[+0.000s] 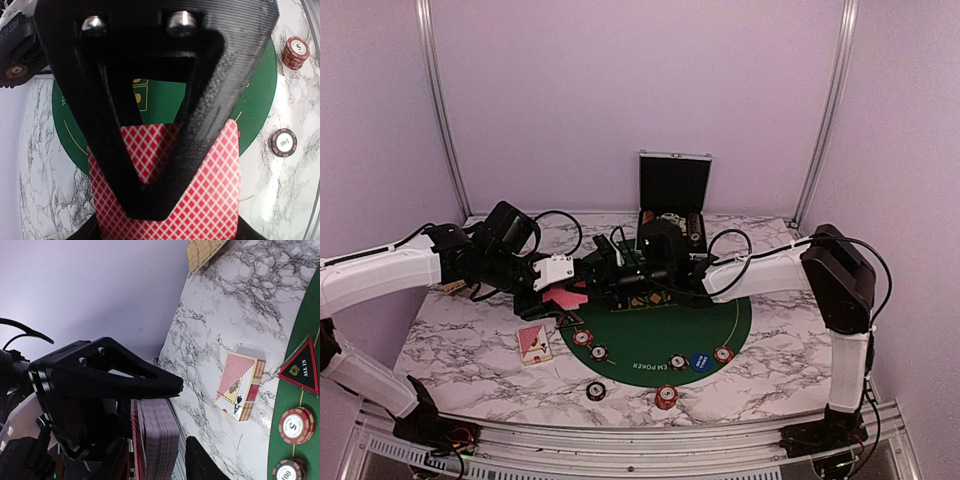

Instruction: Distribute texas hold em gaming equipment

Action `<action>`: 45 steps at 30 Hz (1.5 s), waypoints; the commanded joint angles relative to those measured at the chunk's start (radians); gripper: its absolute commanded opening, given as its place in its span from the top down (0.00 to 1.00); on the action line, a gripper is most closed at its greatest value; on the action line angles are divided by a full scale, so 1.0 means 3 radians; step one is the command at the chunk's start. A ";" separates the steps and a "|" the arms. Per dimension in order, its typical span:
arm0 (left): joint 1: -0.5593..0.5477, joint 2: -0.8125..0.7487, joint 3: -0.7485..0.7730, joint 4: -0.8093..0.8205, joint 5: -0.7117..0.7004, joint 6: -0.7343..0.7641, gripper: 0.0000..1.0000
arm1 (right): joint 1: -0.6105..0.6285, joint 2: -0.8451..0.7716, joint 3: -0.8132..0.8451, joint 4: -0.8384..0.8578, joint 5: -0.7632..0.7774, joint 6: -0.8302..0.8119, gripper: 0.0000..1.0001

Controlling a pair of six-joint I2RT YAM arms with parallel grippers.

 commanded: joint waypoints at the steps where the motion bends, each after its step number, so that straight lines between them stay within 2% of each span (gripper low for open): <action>1: 0.0027 -0.0117 -0.0030 0.0009 -0.0018 -0.0026 0.83 | -0.0027 -0.0158 -0.0013 -0.0029 -0.0033 -0.0033 0.67; 4: 0.0028 -0.0116 -0.0037 0.0009 -0.0044 -0.0026 0.84 | -0.0032 -0.0185 -0.0004 -0.0073 -0.0024 -0.0052 0.77; 7: 0.0033 -0.0119 -0.0036 0.0008 -0.0051 -0.0026 0.84 | -0.0032 -0.0201 0.0005 -0.0113 -0.0023 -0.0082 0.82; 17: 0.0051 -0.0137 -0.0046 -0.0013 -0.0046 -0.0022 0.87 | -0.0089 -0.0276 -0.0072 -0.0254 -0.0028 -0.0177 0.86; 19: 0.0050 -0.0133 -0.0039 -0.0020 -0.0035 -0.0025 0.88 | -0.0088 -0.0275 -0.0083 -0.0255 -0.0036 -0.0177 0.81; 24: 0.0049 -0.0115 0.0007 -0.0061 -0.0029 -0.0010 0.91 | -0.0089 -0.0237 -0.0106 -0.0229 -0.0039 -0.0164 0.62; 32: 0.0053 -0.0063 0.0074 -0.0118 0.0015 -0.0028 0.93 | -0.0060 -0.0098 -0.0015 -0.0083 -0.0039 -0.0058 0.45; 37: 0.0050 -0.0033 0.0097 -0.0149 0.0000 -0.0023 0.94 | -0.0005 0.0005 0.0116 -0.0041 -0.0032 -0.0011 0.37; 45: 0.0049 0.0023 0.0177 -0.0153 0.0003 -0.0046 0.95 | 0.0051 0.0208 0.0230 0.0021 -0.0027 0.0092 0.35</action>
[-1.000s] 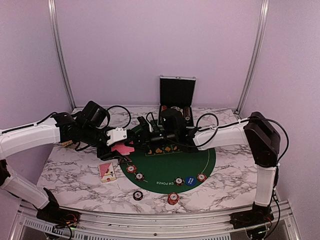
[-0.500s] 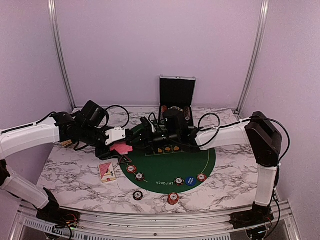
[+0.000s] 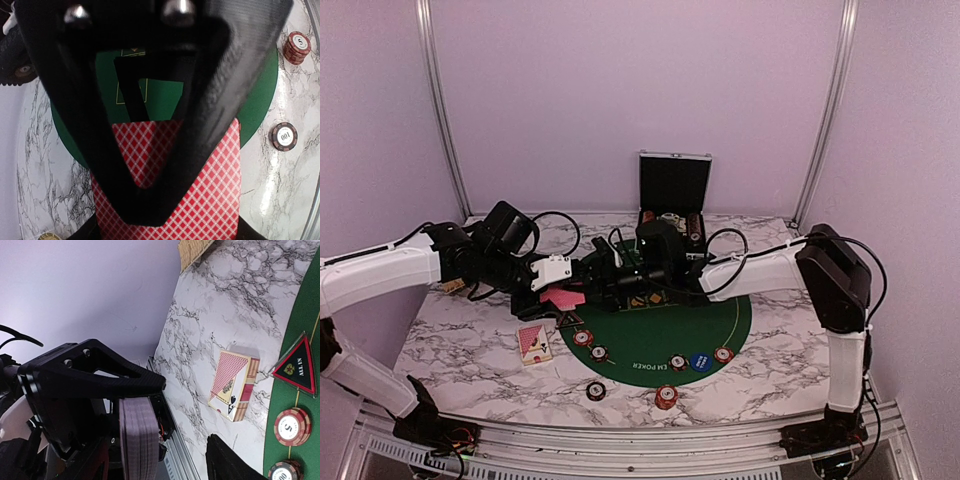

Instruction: Distribute texas hold em gaming equipment

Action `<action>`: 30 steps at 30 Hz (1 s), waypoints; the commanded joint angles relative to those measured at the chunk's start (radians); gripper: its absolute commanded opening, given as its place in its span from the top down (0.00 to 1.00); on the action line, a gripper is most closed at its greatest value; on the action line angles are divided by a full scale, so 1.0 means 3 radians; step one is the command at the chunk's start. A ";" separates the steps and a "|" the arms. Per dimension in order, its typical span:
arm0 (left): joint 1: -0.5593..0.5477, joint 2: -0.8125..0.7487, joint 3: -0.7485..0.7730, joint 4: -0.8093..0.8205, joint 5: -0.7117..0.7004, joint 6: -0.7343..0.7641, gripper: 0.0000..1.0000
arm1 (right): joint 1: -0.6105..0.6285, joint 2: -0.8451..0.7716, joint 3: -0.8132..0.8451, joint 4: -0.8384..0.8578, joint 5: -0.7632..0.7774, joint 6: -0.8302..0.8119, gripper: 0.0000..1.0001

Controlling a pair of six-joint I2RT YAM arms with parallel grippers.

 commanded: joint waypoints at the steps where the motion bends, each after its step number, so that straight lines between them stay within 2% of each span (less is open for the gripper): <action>1: 0.0008 0.0019 0.0168 -0.0035 0.0030 -0.0049 0.95 | 0.0061 0.0154 0.0162 0.0172 -0.0014 0.0120 0.35; 7: 0.0012 0.0020 0.0154 -0.0049 0.0024 -0.0045 0.96 | 0.0110 0.0276 0.0339 0.0131 0.0000 0.0131 0.35; 14: 0.0009 -0.0006 0.0128 -0.0074 -0.0003 -0.0034 0.97 | 0.0065 0.0196 0.0220 0.0022 0.0092 0.0067 0.36; 24: 0.0011 0.0007 0.0120 -0.0097 -0.0009 -0.0024 0.99 | -0.0034 -0.0040 -0.0049 0.0008 0.0156 0.0001 0.47; 30: 0.0008 0.0004 0.0113 -0.0099 -0.0040 -0.0024 1.00 | -0.0063 -0.0131 -0.0111 -0.0009 0.0148 -0.0034 0.59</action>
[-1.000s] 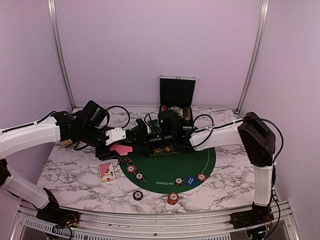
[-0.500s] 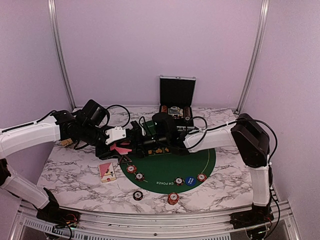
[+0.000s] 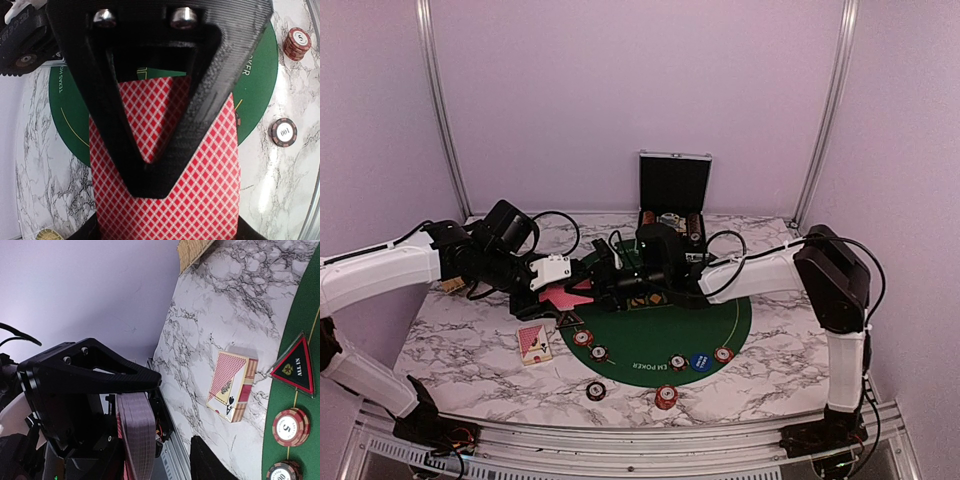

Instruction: Distribute texas hold em gaming equipment

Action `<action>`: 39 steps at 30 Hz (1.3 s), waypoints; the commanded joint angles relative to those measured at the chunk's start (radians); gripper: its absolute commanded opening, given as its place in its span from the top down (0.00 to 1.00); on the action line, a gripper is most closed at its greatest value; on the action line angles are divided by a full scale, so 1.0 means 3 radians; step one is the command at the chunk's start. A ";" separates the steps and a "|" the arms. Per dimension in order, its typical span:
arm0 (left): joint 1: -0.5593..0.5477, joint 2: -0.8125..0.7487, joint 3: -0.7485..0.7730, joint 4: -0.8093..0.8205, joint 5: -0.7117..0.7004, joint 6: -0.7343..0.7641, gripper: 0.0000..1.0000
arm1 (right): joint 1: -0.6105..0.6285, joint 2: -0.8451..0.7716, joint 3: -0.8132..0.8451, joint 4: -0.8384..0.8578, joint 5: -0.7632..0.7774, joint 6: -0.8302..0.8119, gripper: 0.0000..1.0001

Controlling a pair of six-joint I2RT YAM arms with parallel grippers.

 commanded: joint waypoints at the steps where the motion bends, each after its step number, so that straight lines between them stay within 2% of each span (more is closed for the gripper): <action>1: 0.0008 -0.0007 0.0062 -0.0006 -0.0009 -0.0019 1.00 | -0.0056 -0.0177 -0.0087 -0.0086 0.0083 -0.0063 0.61; 10: 0.0008 0.0016 0.0052 -0.0001 -0.0033 -0.0026 1.00 | -0.0069 -0.0346 -0.0181 -0.0133 0.0088 -0.0097 0.78; 17: 0.0011 0.0006 0.0030 -0.0013 -0.0071 -0.0016 1.00 | -0.0101 -0.0468 -0.0281 0.0003 0.0059 0.0019 0.98; 31: 0.0034 -0.0087 -0.0086 -0.0144 -0.0179 0.0005 1.00 | -0.0547 -0.0536 -0.0460 -0.0140 -0.0091 -0.0183 1.00; 35: 0.0039 -0.0074 -0.0059 -0.0196 -0.0164 0.0008 1.00 | -0.0593 -0.0281 -0.0236 -0.0261 -0.0124 -0.0277 1.00; 39: 0.0040 -0.0088 -0.0027 -0.0254 -0.0124 -0.0002 1.00 | -0.0590 0.0200 0.0139 -0.0368 -0.0121 -0.0330 1.00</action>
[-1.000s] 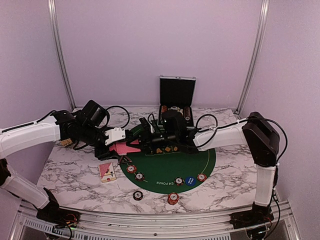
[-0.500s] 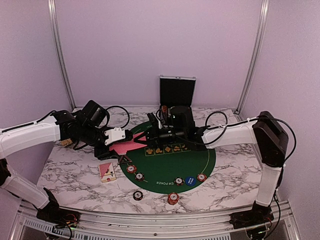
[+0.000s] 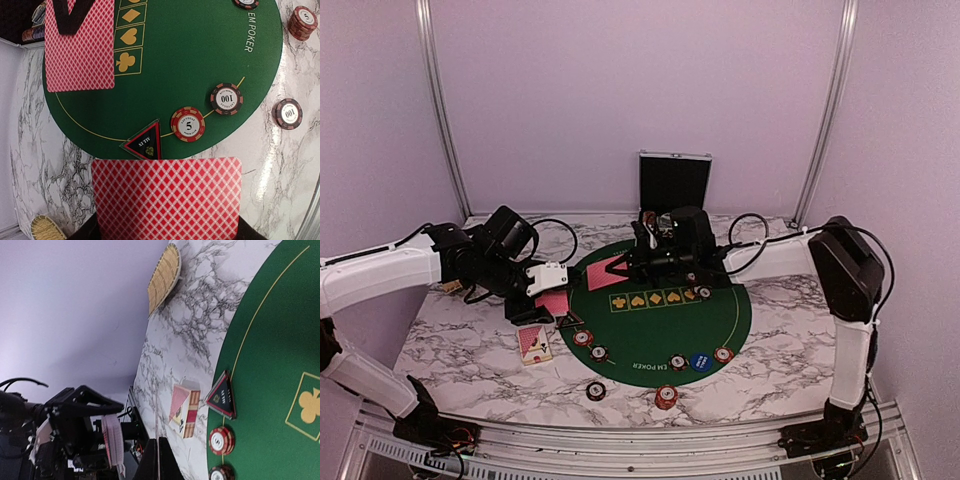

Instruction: Distribute texas hold em gaming equipment

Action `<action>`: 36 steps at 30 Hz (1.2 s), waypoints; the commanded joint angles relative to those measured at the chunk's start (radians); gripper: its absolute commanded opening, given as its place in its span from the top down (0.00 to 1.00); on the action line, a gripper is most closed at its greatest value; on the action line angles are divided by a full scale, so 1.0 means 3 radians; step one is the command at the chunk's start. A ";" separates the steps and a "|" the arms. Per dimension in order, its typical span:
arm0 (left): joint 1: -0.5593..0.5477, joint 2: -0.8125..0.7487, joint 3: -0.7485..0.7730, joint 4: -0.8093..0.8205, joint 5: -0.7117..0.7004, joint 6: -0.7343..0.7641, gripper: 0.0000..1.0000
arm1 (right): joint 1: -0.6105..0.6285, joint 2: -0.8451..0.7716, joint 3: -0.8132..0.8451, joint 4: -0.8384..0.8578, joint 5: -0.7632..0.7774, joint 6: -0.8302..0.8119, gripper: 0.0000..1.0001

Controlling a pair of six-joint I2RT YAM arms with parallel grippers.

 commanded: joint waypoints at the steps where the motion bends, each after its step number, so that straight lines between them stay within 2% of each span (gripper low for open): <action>1: 0.0020 -0.0089 0.0052 -0.0125 0.0051 -0.0002 1.00 | 0.0003 0.0548 0.0479 -0.0213 -0.0018 -0.0133 1.00; 10: 0.0015 -0.0100 0.0100 -0.0166 0.0129 -0.0069 1.00 | 0.0091 0.1421 0.1407 -0.0364 0.0088 -0.0061 1.00; 22: 0.0019 -0.0142 0.0081 -0.0199 0.0183 -0.0078 1.00 | 0.0167 0.1883 0.1839 -0.0304 0.0301 0.0099 0.99; 25: 0.0016 -0.0138 0.0078 -0.0206 0.0196 -0.0089 1.00 | 0.0203 0.1900 0.1936 -0.0598 0.0398 -0.0117 0.85; 27: 0.0018 -0.0143 0.0074 -0.0206 0.0203 -0.0091 1.00 | 0.0220 0.1848 0.1946 -0.0845 0.0511 -0.0300 0.71; 36: 0.0017 -0.0134 0.0071 -0.0229 0.0227 -0.0126 1.00 | 0.0223 0.1401 0.1692 -0.1611 0.1088 -0.0898 0.25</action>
